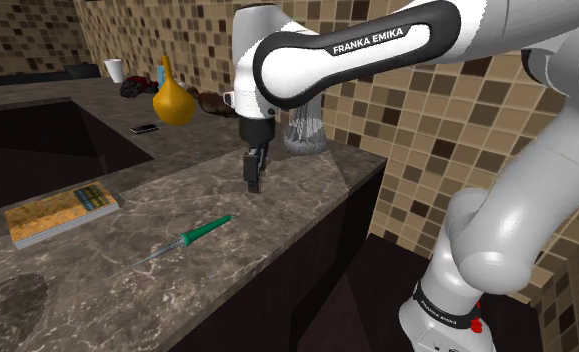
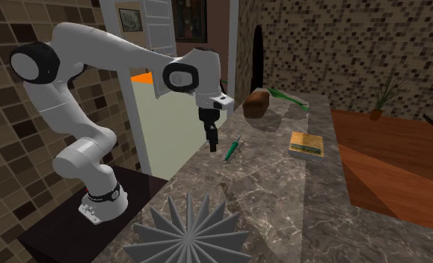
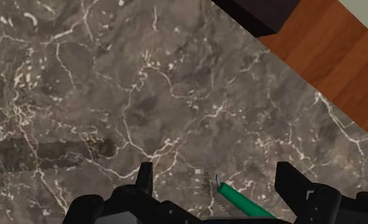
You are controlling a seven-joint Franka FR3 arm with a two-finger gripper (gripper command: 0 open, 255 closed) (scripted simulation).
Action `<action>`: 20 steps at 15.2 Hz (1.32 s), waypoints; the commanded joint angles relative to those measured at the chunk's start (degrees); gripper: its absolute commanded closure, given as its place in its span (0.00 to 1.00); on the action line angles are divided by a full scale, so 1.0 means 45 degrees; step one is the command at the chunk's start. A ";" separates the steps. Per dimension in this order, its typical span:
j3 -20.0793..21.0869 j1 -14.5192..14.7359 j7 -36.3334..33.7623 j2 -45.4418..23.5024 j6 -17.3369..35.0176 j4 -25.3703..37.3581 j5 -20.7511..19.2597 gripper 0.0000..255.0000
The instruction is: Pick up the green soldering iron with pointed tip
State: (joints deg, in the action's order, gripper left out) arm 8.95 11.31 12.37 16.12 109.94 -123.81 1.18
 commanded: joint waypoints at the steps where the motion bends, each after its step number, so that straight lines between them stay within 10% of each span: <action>1: 0.0196 0.0210 0.0404 -0.0643 0.0422 0.0393 -0.0097 0.00; 20: 0.1788 0.1777 0.2053 -0.5121 0.3324 0.2820 -0.1620 0.00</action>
State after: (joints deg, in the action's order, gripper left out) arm 17.01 19.28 21.69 -6.64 124.23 -110.76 -5.97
